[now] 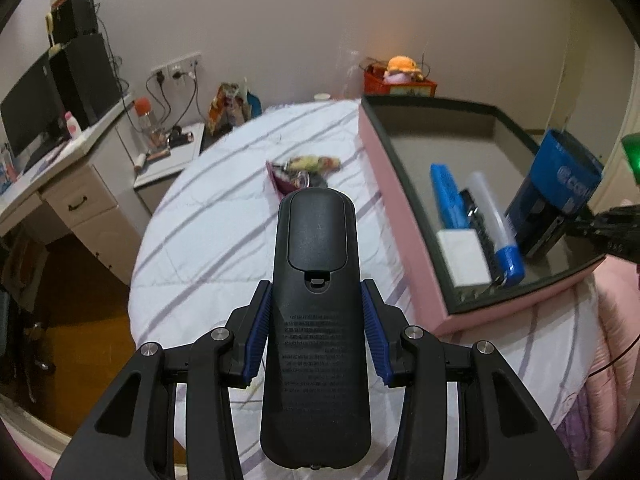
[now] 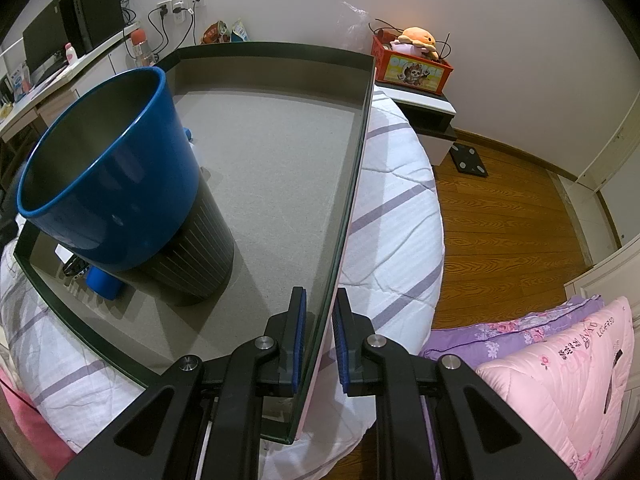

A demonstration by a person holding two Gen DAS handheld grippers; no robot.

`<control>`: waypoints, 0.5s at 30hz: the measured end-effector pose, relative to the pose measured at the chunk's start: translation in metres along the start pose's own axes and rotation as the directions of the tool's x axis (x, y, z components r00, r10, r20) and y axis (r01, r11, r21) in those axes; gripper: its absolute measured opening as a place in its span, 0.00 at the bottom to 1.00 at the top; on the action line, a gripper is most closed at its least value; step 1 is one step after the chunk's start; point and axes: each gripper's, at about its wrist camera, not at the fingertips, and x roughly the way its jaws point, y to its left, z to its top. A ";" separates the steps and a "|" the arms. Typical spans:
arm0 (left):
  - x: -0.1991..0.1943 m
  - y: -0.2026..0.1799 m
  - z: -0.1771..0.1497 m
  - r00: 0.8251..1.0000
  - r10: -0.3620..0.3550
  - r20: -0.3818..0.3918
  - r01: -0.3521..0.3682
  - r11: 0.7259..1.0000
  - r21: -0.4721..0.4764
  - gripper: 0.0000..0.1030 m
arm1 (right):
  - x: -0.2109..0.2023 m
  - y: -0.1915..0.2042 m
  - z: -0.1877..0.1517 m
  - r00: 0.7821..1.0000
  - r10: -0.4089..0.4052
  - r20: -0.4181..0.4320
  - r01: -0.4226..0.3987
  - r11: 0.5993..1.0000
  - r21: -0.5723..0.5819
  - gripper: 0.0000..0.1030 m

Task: Organize rigid objects
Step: 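Carry the remote into the pink tray and open the left tool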

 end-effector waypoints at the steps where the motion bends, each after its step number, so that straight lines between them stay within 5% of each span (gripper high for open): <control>1: -0.003 -0.001 0.003 1.000 0.001 0.008 -0.001 1.000 0.004 0.43 | 0.000 0.000 0.000 1.000 0.001 0.000 -0.001 1.000 0.000 0.14; 15: -0.005 -0.063 0.072 0.992 -0.111 0.067 0.101 0.985 0.141 0.43 | 0.000 0.001 0.000 1.000 -0.002 -0.004 0.002 1.000 -0.006 0.14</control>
